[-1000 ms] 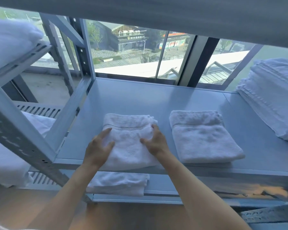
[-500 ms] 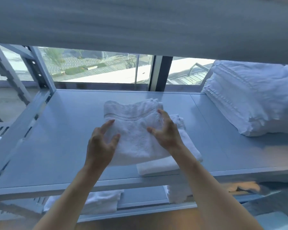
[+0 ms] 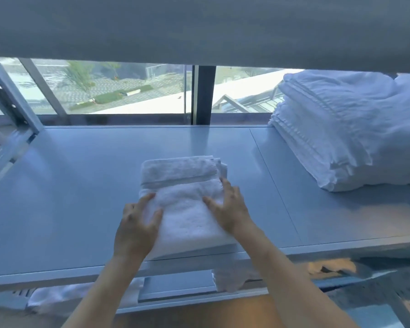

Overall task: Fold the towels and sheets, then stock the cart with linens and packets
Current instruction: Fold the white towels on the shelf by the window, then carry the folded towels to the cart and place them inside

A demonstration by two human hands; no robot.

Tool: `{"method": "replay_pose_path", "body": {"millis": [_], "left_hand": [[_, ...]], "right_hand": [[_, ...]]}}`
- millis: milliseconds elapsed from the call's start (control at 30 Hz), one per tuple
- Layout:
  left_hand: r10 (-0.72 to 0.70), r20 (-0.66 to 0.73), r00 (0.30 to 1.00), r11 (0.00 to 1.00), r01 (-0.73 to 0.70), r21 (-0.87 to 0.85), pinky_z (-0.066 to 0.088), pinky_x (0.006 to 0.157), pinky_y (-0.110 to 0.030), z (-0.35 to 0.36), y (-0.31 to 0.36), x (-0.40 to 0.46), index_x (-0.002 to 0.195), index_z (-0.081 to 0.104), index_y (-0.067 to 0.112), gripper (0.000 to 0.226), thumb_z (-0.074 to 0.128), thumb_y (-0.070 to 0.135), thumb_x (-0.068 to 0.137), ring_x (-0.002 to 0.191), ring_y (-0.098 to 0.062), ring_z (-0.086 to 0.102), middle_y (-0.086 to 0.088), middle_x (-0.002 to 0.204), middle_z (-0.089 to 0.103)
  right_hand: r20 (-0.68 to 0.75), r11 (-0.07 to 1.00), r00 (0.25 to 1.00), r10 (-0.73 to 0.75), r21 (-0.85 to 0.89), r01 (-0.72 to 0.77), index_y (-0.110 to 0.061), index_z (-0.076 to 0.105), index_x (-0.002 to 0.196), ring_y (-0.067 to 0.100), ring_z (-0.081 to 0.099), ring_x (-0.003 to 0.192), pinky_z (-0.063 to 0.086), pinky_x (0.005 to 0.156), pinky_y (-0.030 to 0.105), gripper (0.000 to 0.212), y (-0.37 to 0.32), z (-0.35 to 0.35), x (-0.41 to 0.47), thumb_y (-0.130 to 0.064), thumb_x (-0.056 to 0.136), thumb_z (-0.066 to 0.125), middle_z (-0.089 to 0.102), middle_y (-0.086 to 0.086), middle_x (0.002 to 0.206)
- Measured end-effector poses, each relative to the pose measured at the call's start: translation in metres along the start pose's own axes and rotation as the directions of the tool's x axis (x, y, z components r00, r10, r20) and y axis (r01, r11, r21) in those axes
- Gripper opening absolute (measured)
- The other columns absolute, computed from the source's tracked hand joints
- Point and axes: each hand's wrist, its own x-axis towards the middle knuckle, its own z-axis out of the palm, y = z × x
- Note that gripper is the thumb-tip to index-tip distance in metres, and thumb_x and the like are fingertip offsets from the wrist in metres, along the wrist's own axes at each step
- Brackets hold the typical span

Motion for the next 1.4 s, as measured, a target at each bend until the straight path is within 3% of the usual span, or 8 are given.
{"method": "replay_pose_path", "body": {"millis": [200,300,567,867,1000,1100,1200,1400], "left_hand": [[-0.142,0.120,0.983,0.985,0.153,-0.084,0.039,0.112,-0.043,-0.005,-0.004,0.009,0.158,0.025,0.040,0.079,0.067,0.054,0.092,0.135,-0.026,0.049,-0.004,0.148,0.048],[-0.249,0.240,0.938,0.933,0.298,-0.199,0.049,0.094,-0.038,-0.007,-0.001,0.012,0.149,0.039,0.038,0.084,0.061,0.073,0.075,0.120,-0.020,0.061,0.006,0.136,0.061],[-0.265,0.396,0.879,0.839,0.412,-0.356,0.057,0.098,-0.051,-0.020,-0.004,0.014,0.121,0.071,0.027,0.061,0.078,0.061,0.070,0.100,-0.022,0.076,0.002,0.110,0.078],[-0.382,0.138,0.914,0.841,0.406,-0.358,0.062,0.085,-0.046,-0.058,-0.030,-0.034,0.118,0.066,0.027,0.046,0.082,0.049,0.081,0.091,-0.019,0.076,0.004,0.106,0.076],[-0.396,-0.010,0.918,0.871,0.372,-0.320,0.061,0.077,-0.037,-0.096,-0.044,-0.068,0.117,0.060,0.028,0.048,0.080,0.053,0.082,0.088,-0.013,0.072,0.009,0.102,0.072],[-0.405,-0.110,0.908,0.883,0.356,-0.307,0.059,0.071,-0.032,-0.134,-0.066,-0.102,0.119,0.056,0.028,0.051,0.079,0.054,0.082,0.086,-0.012,0.070,0.011,0.099,0.068],[-0.433,-0.191,0.881,0.873,0.357,-0.333,0.059,0.083,-0.038,-0.182,-0.098,-0.140,0.128,0.055,0.026,0.058,0.077,0.055,0.083,0.095,-0.019,0.070,0.005,0.107,0.069],[-0.484,-0.410,0.773,0.863,0.345,-0.368,0.048,0.087,-0.032,-0.278,-0.158,-0.221,0.135,0.053,0.021,0.063,0.074,0.051,0.084,0.105,-0.024,0.064,-0.005,0.121,0.067]], "right_hand": [[0.108,0.991,0.994,0.021,0.132,-0.036,-0.042,0.012,0.161,0.029,0.043,0.138,0.037,0.114,0.044,0.092,0.008,-0.007,0.011,-0.061,0.089,0.065,0.040,0.006,0.147],[0.171,0.971,0.985,0.032,0.229,-0.071,-0.042,0.014,0.160,0.027,0.050,0.135,0.040,0.114,0.043,0.095,0.007,-0.009,0.012,-0.059,0.086,0.071,0.049,0.003,0.149],[0.290,0.878,0.955,0.066,0.437,-0.193,-0.043,0.034,0.147,0.016,0.069,0.108,0.054,0.100,0.043,0.100,0.002,-0.006,0.017,-0.058,0.063,0.086,0.068,-0.012,0.121],[0.324,0.873,0.944,-0.065,0.477,-0.103,-0.050,0.048,0.129,0.008,0.073,0.101,0.058,0.094,0.046,0.079,-0.027,0.035,-0.014,-0.049,0.064,0.092,0.073,-0.020,0.111],[0.296,0.908,0.933,-0.205,0.414,0.068,-0.057,0.035,0.140,-0.008,0.068,0.094,0.054,0.084,0.028,0.089,-0.079,0.059,-0.063,-0.051,0.067,0.085,0.068,-0.035,0.106],[0.286,0.917,0.914,-0.288,0.357,0.177,-0.061,0.025,0.146,0.001,0.069,0.098,0.056,0.086,0.032,0.096,-0.125,0.083,-0.110,-0.045,0.070,0.082,0.068,-0.026,0.111],[0.296,0.909,0.882,-0.367,0.314,0.273,-0.055,0.015,0.153,0.014,0.067,0.107,0.055,0.093,0.038,0.106,-0.172,0.114,-0.163,-0.044,0.072,0.082,0.065,-0.011,0.122],[0.344,0.869,0.798,-0.494,0.230,0.439,-0.056,0.000,0.155,0.029,0.065,0.104,0.054,0.090,0.044,0.114,-0.266,0.192,-0.269,-0.052,0.070,0.076,0.063,0.006,0.116]]}}
